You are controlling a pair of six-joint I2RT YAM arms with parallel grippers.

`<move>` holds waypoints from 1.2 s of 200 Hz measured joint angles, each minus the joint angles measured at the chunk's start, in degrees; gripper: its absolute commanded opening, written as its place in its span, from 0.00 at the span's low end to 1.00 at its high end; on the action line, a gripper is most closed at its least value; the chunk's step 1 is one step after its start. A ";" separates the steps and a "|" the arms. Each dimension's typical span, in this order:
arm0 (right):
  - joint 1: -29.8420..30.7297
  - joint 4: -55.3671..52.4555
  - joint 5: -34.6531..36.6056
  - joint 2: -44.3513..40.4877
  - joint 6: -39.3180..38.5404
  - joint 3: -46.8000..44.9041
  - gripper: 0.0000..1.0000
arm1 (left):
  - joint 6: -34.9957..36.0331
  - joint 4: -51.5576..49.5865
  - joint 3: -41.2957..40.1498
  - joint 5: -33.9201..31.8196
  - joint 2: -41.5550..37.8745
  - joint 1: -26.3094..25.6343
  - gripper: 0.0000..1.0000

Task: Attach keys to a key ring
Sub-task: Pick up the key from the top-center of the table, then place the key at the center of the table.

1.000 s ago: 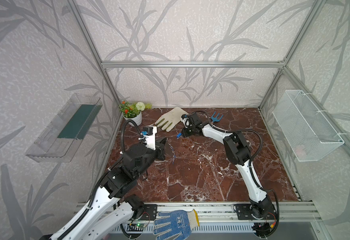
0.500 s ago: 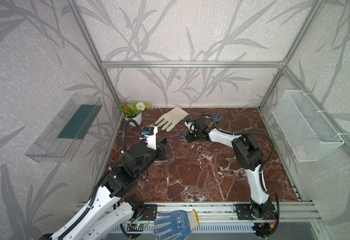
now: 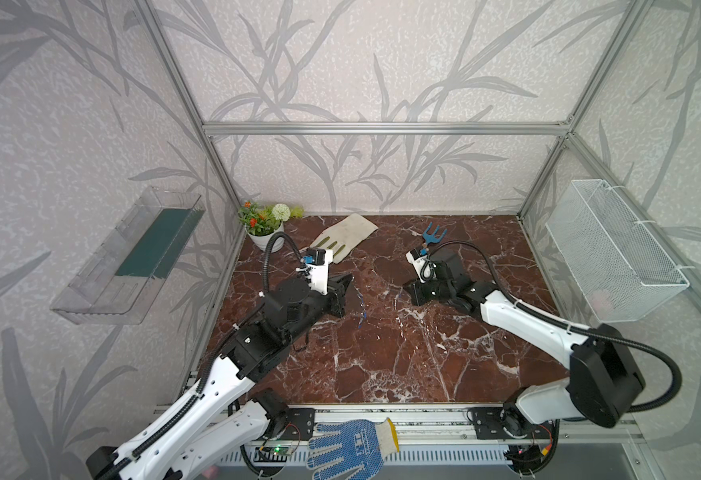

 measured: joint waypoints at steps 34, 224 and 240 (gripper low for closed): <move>0.00 -4.37 2.69 -9.99 -0.96 -5.73 0.00 | -0.04 4.79 -0.79 1.09 5.31 -3.85 0.00; 0.00 -13.22 4.52 -11.63 -0.22 -12.13 0.00 | 9.99 28.11 -17.64 -3.54 8.09 -6.64 0.00; 0.00 -12.98 4.02 -9.27 0.07 -12.13 0.00 | 9.97 28.68 -18.32 -3.65 7.48 -6.69 0.00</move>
